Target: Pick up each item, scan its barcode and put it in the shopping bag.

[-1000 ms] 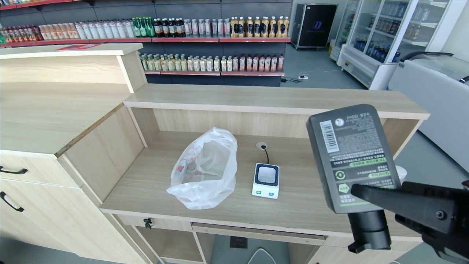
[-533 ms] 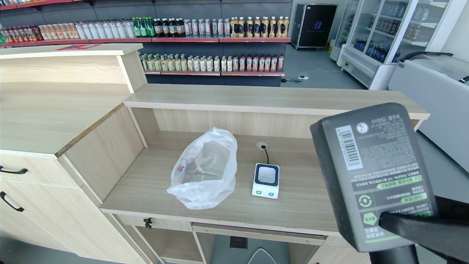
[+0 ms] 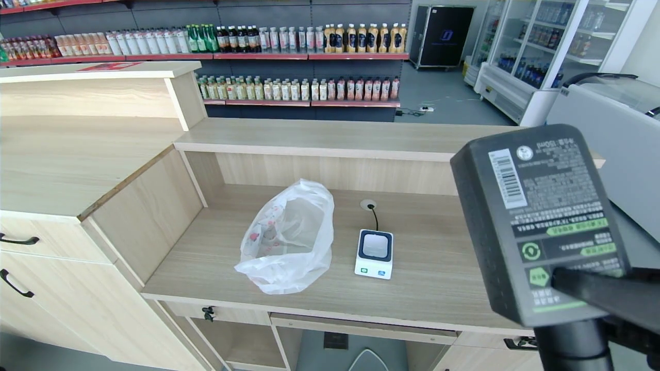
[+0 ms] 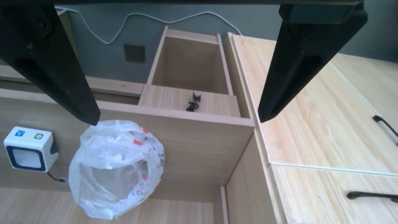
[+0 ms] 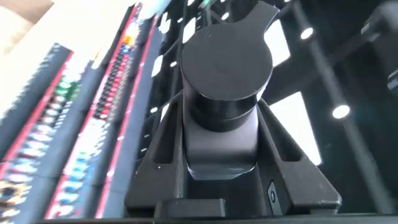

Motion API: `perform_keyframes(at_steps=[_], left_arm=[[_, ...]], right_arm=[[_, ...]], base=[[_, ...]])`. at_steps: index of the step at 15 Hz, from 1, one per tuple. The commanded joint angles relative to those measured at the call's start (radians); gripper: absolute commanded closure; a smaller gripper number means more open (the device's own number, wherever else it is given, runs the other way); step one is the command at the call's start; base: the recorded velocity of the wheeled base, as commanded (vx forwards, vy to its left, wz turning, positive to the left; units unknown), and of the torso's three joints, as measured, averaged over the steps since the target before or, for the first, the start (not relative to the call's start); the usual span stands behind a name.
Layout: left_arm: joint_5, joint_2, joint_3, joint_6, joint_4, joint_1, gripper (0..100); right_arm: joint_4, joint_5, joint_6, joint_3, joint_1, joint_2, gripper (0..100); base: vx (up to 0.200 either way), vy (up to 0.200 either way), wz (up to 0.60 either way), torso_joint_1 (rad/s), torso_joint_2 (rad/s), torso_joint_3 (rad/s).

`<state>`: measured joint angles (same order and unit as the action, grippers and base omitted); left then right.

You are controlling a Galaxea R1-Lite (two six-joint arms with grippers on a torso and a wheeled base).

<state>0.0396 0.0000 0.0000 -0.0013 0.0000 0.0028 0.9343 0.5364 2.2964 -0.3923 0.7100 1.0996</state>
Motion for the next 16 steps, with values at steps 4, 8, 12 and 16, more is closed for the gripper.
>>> perform_keyframes(at_steps=[4,8,12,16], left_arm=[[0.000,0.000,0.000,0.000,0.000,0.000,0],[0.000,0.000,0.000,0.000,0.000,0.000,0],[0.000,0.000,0.000,0.000,0.000,0.000,0],[0.000,0.000,0.000,0.000,0.000,0.000,0]], right_arm=[[-0.005,-0.429,-0.761,-0.005,-0.176,0.014,100],[-0.140,-0.992,-1.302,-0.074,-0.175,0.017,100],[-0.743,-1.124,-1.885,-0.411,-0.366,0.082,100],[-1.143,-0.743,-2.091,-0.542,-0.707,0.105,100]], base=[[0.000,0.000,0.00,0.000,0.00,0.000],[0.000,0.000,0.00,0.000,0.00,0.000],[0.000,0.000,0.00,0.000,0.00,0.000],[0.000,0.000,0.00,0.000,0.00,0.000]])
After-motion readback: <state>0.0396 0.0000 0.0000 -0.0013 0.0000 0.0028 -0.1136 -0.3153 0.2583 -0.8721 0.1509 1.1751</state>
